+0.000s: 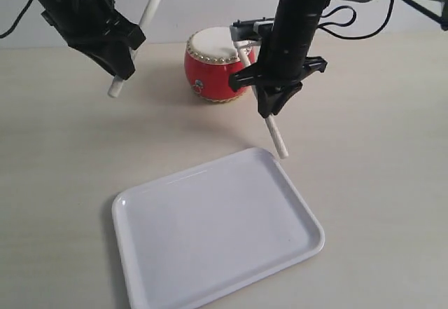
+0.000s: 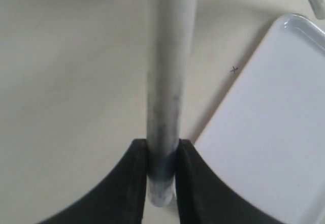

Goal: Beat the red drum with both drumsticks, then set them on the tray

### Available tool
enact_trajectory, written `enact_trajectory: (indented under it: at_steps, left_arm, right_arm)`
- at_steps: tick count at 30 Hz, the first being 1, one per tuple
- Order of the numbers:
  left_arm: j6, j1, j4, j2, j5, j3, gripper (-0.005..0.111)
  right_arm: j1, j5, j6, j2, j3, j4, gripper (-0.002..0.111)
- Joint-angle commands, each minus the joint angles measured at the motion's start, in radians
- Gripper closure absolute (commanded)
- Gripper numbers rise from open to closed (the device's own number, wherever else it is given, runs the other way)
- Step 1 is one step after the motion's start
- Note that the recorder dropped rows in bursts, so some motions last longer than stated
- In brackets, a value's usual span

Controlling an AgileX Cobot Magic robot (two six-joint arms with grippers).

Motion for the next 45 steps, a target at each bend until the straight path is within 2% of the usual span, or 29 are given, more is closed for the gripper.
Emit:
enact_trajectory:
  at_steps: [1,6,9,12,19,22,25,30,34,37,40,41,42,43,45]
  left_arm:
    - [0.007,-0.01,-0.014,0.06,-0.035,-0.007,0.107]
    - [0.028,-0.031,-0.062,0.216,0.008,-0.05,0.107]
    - [0.033,-0.046,-0.067,0.362,0.021,-0.134,0.107]
    - [0.0,-0.043,-0.069,0.414,0.021,-0.184,0.107]
    - [0.002,-0.011,-0.063,0.277,0.021,-0.187,0.107]
    - [-0.001,0.0,-0.063,0.153,0.021,-0.177,0.107]
    - [0.01,0.0,-0.036,0.094,0.021,-0.145,0.107]
    - [0.006,0.0,-0.01,0.106,0.021,-0.035,0.107]
    - [0.025,0.011,-0.028,0.096,0.021,-0.012,0.107]
    - [0.08,0.051,-0.103,0.02,0.008,0.121,0.107]
    - [0.105,0.078,-0.116,-0.082,-0.124,0.279,0.107]
    - [0.11,0.097,-0.123,-0.154,-0.226,0.377,0.107]
    - [0.11,0.104,-0.123,-0.182,-0.267,0.412,0.107]
    - [0.11,0.121,-0.137,-0.243,-0.351,0.484,0.107]
    - [0.11,0.134,-0.169,-0.306,-0.424,0.549,0.107]
  right_arm:
    - [-0.001,-0.004,-0.025,-0.125,-0.015,-0.02,0.108]
    - [-0.001,-0.004,-0.025,-0.233,-0.015,-0.032,0.108]
    - [-0.001,-0.004,-0.025,-0.277,-0.015,-0.039,0.108]
    - [-0.001,-0.004,-0.025,-0.285,-0.015,-0.055,0.108]
    - [-0.001,-0.004,-0.047,-0.222,-0.015,-0.071,0.108]
    - [-0.001,-0.004,-0.055,-0.121,-0.015,-0.158,0.108]
    - [-0.001,-0.004,-0.055,-0.027,-0.015,-0.167,0.108]
    - [-0.001,-0.004,-0.053,-0.002,-0.015,-0.176,0.108]
    - [-0.001,-0.004,-0.048,-0.123,-0.01,-0.167,0.108]
    - [0.02,-0.004,-0.081,-0.266,0.076,-0.167,0.108]
    - [0.031,-0.004,-0.166,-0.361,0.182,-0.181,0.108]
    - [0.043,-0.004,-0.231,-0.408,0.267,-0.183,0.108]
    - [0.051,-0.004,-0.256,-0.424,0.309,-0.183,0.108]
    - [0.081,-0.005,-0.327,-0.447,0.377,-0.183,0.108]
    - [0.15,-0.011,-0.467,-0.456,0.455,-0.183,0.108]
